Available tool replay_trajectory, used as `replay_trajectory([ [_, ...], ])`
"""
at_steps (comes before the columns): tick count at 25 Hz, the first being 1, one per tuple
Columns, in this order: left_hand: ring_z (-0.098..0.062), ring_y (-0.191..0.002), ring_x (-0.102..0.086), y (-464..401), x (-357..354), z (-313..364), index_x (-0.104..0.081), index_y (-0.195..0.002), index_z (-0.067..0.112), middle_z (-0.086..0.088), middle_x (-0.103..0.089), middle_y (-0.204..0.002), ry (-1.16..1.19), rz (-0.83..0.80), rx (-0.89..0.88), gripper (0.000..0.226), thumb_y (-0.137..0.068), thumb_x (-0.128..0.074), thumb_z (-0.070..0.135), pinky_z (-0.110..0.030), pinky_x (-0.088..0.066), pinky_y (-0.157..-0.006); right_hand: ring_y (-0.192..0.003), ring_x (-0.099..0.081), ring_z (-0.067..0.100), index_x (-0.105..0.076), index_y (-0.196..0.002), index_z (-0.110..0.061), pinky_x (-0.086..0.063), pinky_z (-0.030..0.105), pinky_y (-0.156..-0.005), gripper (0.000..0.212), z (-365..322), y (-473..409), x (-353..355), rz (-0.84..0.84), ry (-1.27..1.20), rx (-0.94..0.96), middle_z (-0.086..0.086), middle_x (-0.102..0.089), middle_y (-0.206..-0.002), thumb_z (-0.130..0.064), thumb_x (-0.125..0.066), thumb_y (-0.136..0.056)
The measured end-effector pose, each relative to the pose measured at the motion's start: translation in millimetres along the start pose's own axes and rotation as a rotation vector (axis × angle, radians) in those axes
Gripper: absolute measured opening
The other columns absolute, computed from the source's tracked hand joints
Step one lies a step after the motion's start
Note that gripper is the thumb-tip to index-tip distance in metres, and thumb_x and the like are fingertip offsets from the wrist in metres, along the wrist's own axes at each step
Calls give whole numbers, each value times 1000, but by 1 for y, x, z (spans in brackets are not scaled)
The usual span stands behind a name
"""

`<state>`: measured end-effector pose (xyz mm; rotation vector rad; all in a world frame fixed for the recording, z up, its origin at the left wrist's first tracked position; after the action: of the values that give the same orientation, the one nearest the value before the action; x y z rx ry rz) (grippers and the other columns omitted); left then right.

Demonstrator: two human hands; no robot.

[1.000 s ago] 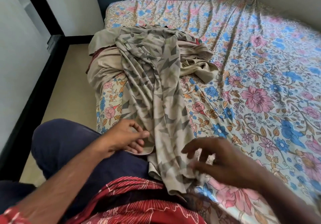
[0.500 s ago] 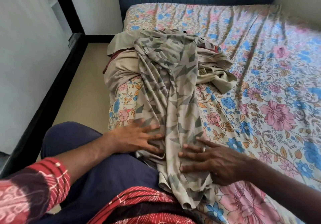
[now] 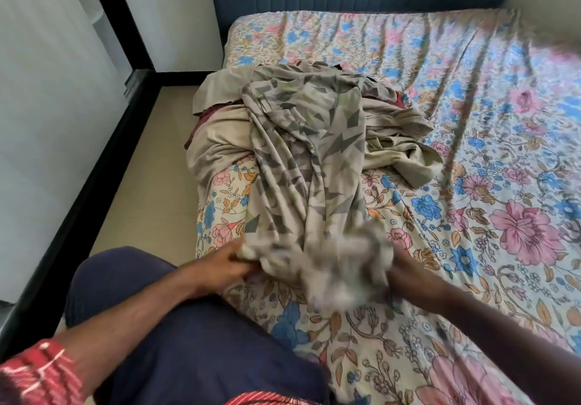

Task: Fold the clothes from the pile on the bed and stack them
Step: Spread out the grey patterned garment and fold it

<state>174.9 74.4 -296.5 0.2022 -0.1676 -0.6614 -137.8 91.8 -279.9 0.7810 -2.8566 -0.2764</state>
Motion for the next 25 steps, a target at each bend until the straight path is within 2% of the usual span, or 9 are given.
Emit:
replay_trajectory([
  [1, -35, -117, -67, -3, 8, -1, -73, -118, 8, -15, -73, -120, 264, 209, 105, 46, -81, -82, 33, -36, -57, -97, -96, -75, 31, -65, -116, -2, -64, 44, -82, 25, 2, -9, 7, 161, -235, -136, 16, -75, -110, -23, -57, -104],
  [3, -31, -98, -74, -8, 16, -3, -72, -111, -1, -19, -76, -108, 476, 439, 249, 47, -81, -80, 34, -31, -63, -72, -91, -75, 35, -62, -120, -1, -64, 44, -76, 36, 6, -21, 8, 295, -502, -295, 20, -75, -112, -25, -68, -94],
  [7, -28, -100, -75, -9, 15, -7, -70, -114, -3, -17, -76, -109, 389, 431, 266, 62, -62, -94, 21, -35, -61, -83, -83, -75, 34, -60, -123, 4, -65, 36, -64, 43, 10, -21, 0, 355, -546, -275, 23, -76, -107, 0, -76, -83],
  [10, -28, -97, -75, -16, 13, -8, -72, -110, 4, -12, -78, -104, 261, 560, 186, 38, -75, -83, -3, -34, -63, -77, -82, -76, 31, -64, -119, -3, -65, 38, -66, 27, 17, -22, -2, 523, -493, -263, 16, -78, -104, -15, -68, -95],
  [12, -26, -90, -75, -22, 16, -7, -74, -101, 11, -6, -79, -94, 233, 704, 150, 12, -91, -71, 4, -30, -59, -69, -79, -77, 27, -67, -111, -11, -63, 39, -66, 19, 17, -29, -5, 656, -354, -294, 10, -79, -96, -26, -61, -103],
  [16, -27, -78, -71, -27, 24, -8, -73, -91, 15, -6, -76, -81, 553, 755, 236, 22, -101, -60, 30, -33, -54, -64, -85, -78, 28, -69, -104, -15, -63, 52, -81, 26, 19, -41, -4, 750, -252, -338, 8, -80, -93, -36, -55, -105],
  [19, -24, -86, -76, -34, 17, -3, -71, -104, 12, -5, -79, -93, 383, 731, 198, 29, -82, -83, 27, -35, -59, -67, -85, -78, 29, -72, -108, -15, -63, 55, -82, 18, 10, -47, 17, 790, -202, -276, 10, -79, -92, -27, -73, -94],
  [22, -21, -88, -76, -40, 10, -2, -71, -103, 18, -1, -78, -94, 178, 881, 116, 21, -84, -82, 18, -37, -62, -72, -86, -77, 34, -72, -102, -21, -63, 55, -76, 18, -3, -54, 27, 815, -144, -182, 10, -79, -89, -11, -77, -88],
  [25, -26, -91, -75, -41, 18, -1, -72, -108, 12, -7, -78, -99, 413, 887, 21, 13, -97, -66, 14, -42, -63, -76, -92, -76, 32, -73, -106, -19, -63, 43, -74, 24, -20, -68, 24, 717, -175, -6, 10, -79, -100, 0, -62, -97],
])
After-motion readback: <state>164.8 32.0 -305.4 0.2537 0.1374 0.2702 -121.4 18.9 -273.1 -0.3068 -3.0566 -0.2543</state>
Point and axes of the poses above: each hand's wrist, its own y-axis away from the middle knuckle, its own x-axis out of the back of the hand, z = x × y, the point moved 3 cm from there along -y, towards the middle knuckle
